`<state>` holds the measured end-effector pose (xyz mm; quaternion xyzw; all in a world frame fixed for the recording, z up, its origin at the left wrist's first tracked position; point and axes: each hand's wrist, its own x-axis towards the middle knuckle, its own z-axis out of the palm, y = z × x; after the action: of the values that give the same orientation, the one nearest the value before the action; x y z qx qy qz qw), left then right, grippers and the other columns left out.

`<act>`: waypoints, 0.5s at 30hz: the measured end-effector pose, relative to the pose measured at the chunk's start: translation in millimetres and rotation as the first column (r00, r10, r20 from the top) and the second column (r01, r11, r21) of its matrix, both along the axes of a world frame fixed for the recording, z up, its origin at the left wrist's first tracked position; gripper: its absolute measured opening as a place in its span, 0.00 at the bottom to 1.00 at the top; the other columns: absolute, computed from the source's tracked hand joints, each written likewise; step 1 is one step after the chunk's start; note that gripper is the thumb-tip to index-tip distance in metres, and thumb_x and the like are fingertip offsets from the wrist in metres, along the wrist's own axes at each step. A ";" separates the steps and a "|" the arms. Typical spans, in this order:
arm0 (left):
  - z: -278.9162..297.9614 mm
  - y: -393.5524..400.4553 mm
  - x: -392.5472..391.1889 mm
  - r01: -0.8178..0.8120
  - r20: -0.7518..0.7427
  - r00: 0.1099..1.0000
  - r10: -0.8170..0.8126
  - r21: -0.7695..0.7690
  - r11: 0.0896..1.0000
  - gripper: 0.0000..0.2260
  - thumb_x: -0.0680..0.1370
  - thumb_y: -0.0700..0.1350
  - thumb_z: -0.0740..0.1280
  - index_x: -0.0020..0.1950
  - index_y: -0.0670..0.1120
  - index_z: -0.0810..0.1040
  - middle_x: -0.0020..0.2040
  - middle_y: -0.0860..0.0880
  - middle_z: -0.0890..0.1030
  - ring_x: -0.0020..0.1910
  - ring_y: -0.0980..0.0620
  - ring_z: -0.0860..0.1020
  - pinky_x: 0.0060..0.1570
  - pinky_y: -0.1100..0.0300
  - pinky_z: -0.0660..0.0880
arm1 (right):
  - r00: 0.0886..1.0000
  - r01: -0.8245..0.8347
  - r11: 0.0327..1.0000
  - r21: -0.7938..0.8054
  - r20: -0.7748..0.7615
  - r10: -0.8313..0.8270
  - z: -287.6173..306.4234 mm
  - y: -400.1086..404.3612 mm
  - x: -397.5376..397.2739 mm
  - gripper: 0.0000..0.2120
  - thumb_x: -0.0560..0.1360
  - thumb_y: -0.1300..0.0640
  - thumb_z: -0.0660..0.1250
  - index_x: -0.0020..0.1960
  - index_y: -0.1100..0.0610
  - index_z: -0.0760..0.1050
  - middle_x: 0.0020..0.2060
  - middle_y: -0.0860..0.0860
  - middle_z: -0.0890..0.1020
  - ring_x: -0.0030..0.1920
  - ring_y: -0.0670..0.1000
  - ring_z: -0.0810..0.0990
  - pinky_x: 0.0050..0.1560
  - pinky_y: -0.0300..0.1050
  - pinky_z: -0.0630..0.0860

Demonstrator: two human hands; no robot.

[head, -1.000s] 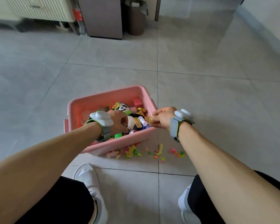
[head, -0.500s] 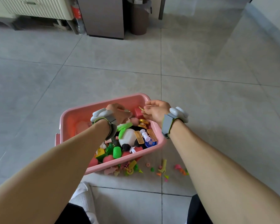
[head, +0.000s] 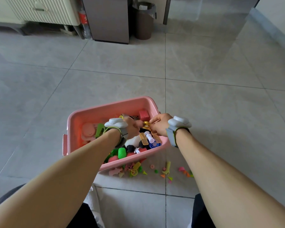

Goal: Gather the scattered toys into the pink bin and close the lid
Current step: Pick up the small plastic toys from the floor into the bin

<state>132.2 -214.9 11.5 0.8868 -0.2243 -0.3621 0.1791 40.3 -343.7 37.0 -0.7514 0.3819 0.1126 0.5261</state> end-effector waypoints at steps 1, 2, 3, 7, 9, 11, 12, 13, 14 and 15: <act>0.8 1.7 -7.6 0.042 0.031 0.999 -0.043 0.025 0.999 0.09 0.70 0.49 0.68 0.48 0.50 0.83 0.44 0.47 0.83 0.41 0.47 0.81 0.47 0.53 0.81 | 0.998 -0.055 0.998 0.012 -0.032 0.055 6.9 2.8 -6.7 0.12 0.77 0.68 0.61 0.57 0.63 0.79 0.42 0.55 0.78 0.43 0.53 0.75 0.31 0.26 0.71; 0.4 1.8 -14.8 0.089 0.076 0.993 -0.094 0.055 0.994 0.11 0.67 0.52 0.66 0.46 0.53 0.82 0.43 0.48 0.84 0.42 0.47 0.82 0.48 0.51 0.82 | 0.991 -0.121 0.993 -0.012 -0.061 0.120 11.4 5.2 -14.8 0.14 0.78 0.67 0.60 0.61 0.67 0.77 0.48 0.57 0.79 0.46 0.54 0.73 0.29 0.26 0.68; 2.6 2.4 -23.2 0.144 0.127 0.980 -0.155 0.089 0.986 0.11 0.65 0.54 0.65 0.46 0.55 0.81 0.43 0.50 0.83 0.42 0.48 0.82 0.48 0.51 0.81 | 0.978 -0.189 0.980 -0.069 -0.100 0.181 13.5 7.5 -23.4 0.15 0.79 0.66 0.60 0.63 0.67 0.76 0.54 0.59 0.79 0.48 0.55 0.73 0.31 0.29 0.67; 4.0 3.8 -63.3 0.358 0.133 0.917 -0.377 0.148 0.922 0.09 0.72 0.52 0.64 0.50 0.55 0.80 0.47 0.55 0.80 0.46 0.52 0.79 0.50 0.57 0.77 | 0.908 -0.373 0.908 -0.192 -0.276 0.315 7.0 18.0 -65.3 0.13 0.77 0.63 0.59 0.57 0.62 0.80 0.55 0.58 0.80 0.51 0.62 0.76 0.42 0.40 0.71; -4.9 9.3 -75.8 0.363 0.169 0.905 -0.390 0.169 0.916 0.10 0.70 0.53 0.63 0.48 0.55 0.80 0.45 0.57 0.78 0.46 0.51 0.80 0.51 0.54 0.78 | 0.912 -0.336 0.927 -0.164 -0.301 0.277 -4.0 19.2 -82.0 0.11 0.78 0.64 0.59 0.49 0.64 0.80 0.50 0.58 0.80 0.44 0.59 0.75 0.33 0.35 0.70; -15.2 13.9 -87.7 0.372 0.160 0.903 -0.400 0.177 0.911 0.09 0.70 0.53 0.65 0.47 0.55 0.81 0.43 0.58 0.78 0.44 0.51 0.80 0.48 0.55 0.79 | 0.938 -0.271 0.939 -0.210 -0.278 0.209 -21.3 20.3 -102.7 0.10 0.75 0.64 0.60 0.39 0.55 0.77 0.40 0.52 0.77 0.40 0.56 0.71 0.34 0.35 0.70; -20.8 13.7 -95.0 0.384 0.133 0.904 -0.406 0.166 0.908 0.09 0.70 0.52 0.66 0.48 0.55 0.81 0.44 0.56 0.80 0.44 0.52 0.80 0.45 0.58 0.79 | 0.945 -0.253 0.940 -0.230 -0.268 0.189 -31.3 22.6 -114.6 0.08 0.73 0.63 0.61 0.42 0.55 0.78 0.43 0.51 0.79 0.45 0.57 0.78 0.42 0.38 0.74; -25.6 14.9 -102.0 0.401 0.097 0.903 -0.419 0.162 0.902 0.09 0.72 0.51 0.67 0.50 0.54 0.82 0.49 0.53 0.82 0.45 0.52 0.79 0.42 0.63 0.76 | 0.944 -0.248 0.940 -0.233 -0.275 0.181 -42.5 25.5 -124.5 0.09 0.72 0.61 0.63 0.46 0.54 0.80 0.47 0.50 0.81 0.49 0.56 0.80 0.46 0.40 0.75; -29.8 15.7 -103.1 0.417 0.070 0.899 -0.432 0.168 0.893 0.10 0.75 0.48 0.66 0.55 0.51 0.82 0.53 0.50 0.82 0.47 0.52 0.78 0.39 0.65 0.72 | 0.938 -0.266 0.935 -0.234 -0.285 0.196 -47.9 28.9 -127.4 0.08 0.70 0.61 0.64 0.46 0.53 0.80 0.47 0.49 0.82 0.52 0.54 0.82 0.45 0.40 0.75; -35.4 17.5 -110.7 0.436 0.050 0.892 -0.449 0.168 0.884 0.12 0.78 0.45 0.65 0.59 0.48 0.81 0.57 0.48 0.81 0.50 0.51 0.77 0.39 0.65 0.70 | 0.937 -0.264 0.938 -0.224 -0.291 0.194 -55.0 32.2 -134.6 0.07 0.70 0.61 0.64 0.44 0.52 0.78 0.44 0.48 0.81 0.45 0.55 0.81 0.42 0.39 0.74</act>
<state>21.5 -197.4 -23.9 0.8383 -0.4000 -0.3702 0.0137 -94.3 -311.5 -18.1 -0.8317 0.3691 0.2218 0.3504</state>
